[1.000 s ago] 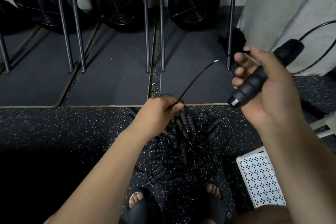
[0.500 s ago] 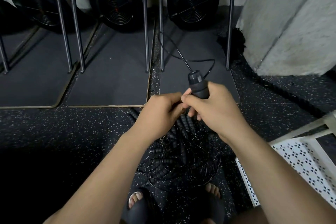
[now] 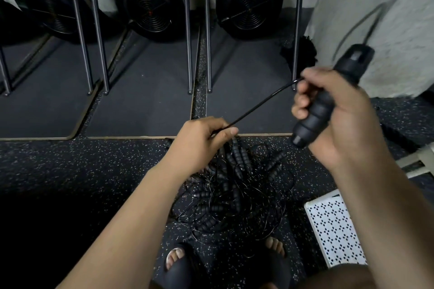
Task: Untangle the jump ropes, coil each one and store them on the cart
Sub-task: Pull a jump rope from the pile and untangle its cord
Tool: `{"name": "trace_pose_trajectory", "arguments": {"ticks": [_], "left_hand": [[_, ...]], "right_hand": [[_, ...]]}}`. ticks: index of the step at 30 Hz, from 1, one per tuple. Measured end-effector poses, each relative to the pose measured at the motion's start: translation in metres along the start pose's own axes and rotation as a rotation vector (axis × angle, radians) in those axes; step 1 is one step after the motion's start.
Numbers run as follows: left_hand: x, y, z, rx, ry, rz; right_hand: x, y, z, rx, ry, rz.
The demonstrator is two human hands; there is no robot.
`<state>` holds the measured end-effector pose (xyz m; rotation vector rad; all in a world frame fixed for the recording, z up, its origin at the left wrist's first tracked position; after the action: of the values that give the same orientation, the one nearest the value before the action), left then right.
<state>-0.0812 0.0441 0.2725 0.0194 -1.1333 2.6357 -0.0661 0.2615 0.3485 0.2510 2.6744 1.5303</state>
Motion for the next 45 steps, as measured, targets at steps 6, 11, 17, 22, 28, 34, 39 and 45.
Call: {"name": "trace_pose_trajectory", "arguments": {"ticks": [6, 11, 17, 22, 28, 34, 39, 45], "left_hand": [[0.001, 0.008, -0.002, 0.044, 0.014, 0.015], [-0.002, -0.013, -0.002, -0.027, -0.033, -0.096], [-0.004, -0.018, -0.007, -0.014, -0.044, -0.160], [-0.003, -0.014, -0.007, -0.058, -0.024, -0.100], [-0.001, -0.006, 0.003, -0.059, -0.049, -0.058], [0.000, 0.004, 0.002, 0.007, -0.038, 0.011], [0.001, 0.018, 0.003, 0.098, -0.022, 0.059], [0.000, 0.005, -0.002, 0.061, -0.004, 0.014]], "right_hand": [[0.005, 0.001, 0.007, 0.143, 0.016, -0.026], [-0.008, -0.049, -0.014, -0.161, 0.118, -0.200], [-0.017, -0.072, -0.019, -0.643, 0.193, -0.145], [-0.016, -0.065, -0.016, -0.661, 0.161, -0.123], [-0.011, -0.042, -0.012, -0.408, 0.051, -0.081], [-0.005, -0.012, -0.005, -0.187, 0.004, 0.016], [0.003, 0.013, 0.005, 0.082, -0.009, 0.050], [0.002, 0.000, 0.002, -0.087, 0.016, 0.076]]}}
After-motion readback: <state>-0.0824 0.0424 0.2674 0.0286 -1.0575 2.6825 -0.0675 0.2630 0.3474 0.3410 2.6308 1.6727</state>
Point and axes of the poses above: each hand's wrist, its own x-axis towards the middle knuckle, its own z-axis out of the back of the hand, y = z × x, the point moved 8 cm from there along x, towards the middle knuckle, and after that the axes turned 6 degrees about z, right-handed, at the moved point
